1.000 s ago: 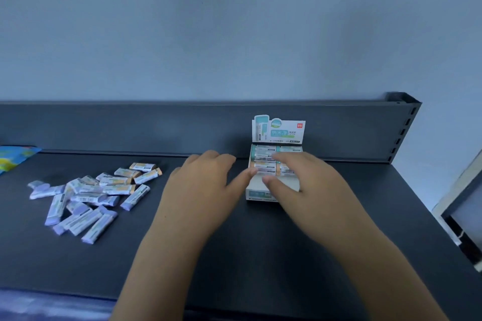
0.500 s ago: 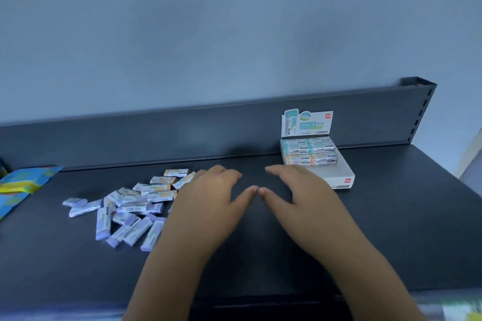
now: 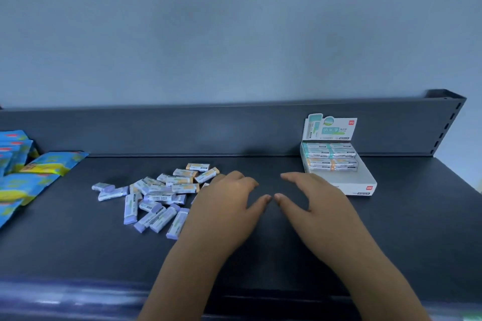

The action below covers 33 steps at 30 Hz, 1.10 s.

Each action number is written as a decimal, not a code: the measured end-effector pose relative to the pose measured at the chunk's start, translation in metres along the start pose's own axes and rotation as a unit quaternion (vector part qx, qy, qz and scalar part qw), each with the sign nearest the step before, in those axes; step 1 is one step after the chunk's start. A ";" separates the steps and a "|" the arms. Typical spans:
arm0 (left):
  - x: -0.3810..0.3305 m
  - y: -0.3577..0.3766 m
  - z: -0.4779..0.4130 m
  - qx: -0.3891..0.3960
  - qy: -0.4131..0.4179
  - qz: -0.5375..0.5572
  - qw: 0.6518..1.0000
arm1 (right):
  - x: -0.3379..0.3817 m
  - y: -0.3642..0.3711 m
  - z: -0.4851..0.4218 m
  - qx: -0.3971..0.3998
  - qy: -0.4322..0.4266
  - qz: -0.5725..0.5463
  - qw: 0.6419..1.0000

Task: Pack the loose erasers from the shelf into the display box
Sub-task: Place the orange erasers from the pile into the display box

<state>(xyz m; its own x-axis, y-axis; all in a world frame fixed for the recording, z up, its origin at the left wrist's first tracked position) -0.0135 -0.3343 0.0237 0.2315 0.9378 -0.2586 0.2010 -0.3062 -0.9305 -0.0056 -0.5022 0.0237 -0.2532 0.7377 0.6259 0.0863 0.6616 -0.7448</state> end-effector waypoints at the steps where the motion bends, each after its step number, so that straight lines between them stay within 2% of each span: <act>1: 0.000 -0.001 0.002 -0.005 0.001 0.002 1.000 | 0.001 0.001 0.000 0.002 -0.001 -0.003 1.000; 10: 0.017 -0.013 0.022 -0.026 0.005 0.022 0.999 | 0.016 0.018 0.007 0.032 -0.012 -0.004 0.999; 18: 0.109 -0.086 0.034 -0.069 -0.052 0.142 0.986 | 0.073 0.049 -0.002 0.057 -0.023 -0.018 0.998; 27: 0.208 -0.120 0.039 -0.027 -0.024 0.094 0.995 | 0.151 0.112 -0.030 0.076 -0.016 0.001 0.997; 33: 0.241 -0.101 0.022 0.060 0.060 0.054 0.995 | 0.181 0.142 -0.048 0.078 0.013 0.027 0.996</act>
<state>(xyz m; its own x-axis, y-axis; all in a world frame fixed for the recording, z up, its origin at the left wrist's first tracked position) 0.0014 -0.0734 0.0493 0.3585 0.8721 -0.3329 0.0556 -0.3760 -0.9250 0.0068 -0.2683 0.0429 -0.2273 0.7760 0.5884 -0.0531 0.5934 -0.8032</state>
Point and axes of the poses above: each hand's wrist, its own z-axis away from the middle knuckle, its own y-axis out of the palm, x = y × z, the point moved 6 cm from there along -z, towards the middle knuckle, and after that the axes turned 8 degrees about y, right-handed, at the moved point
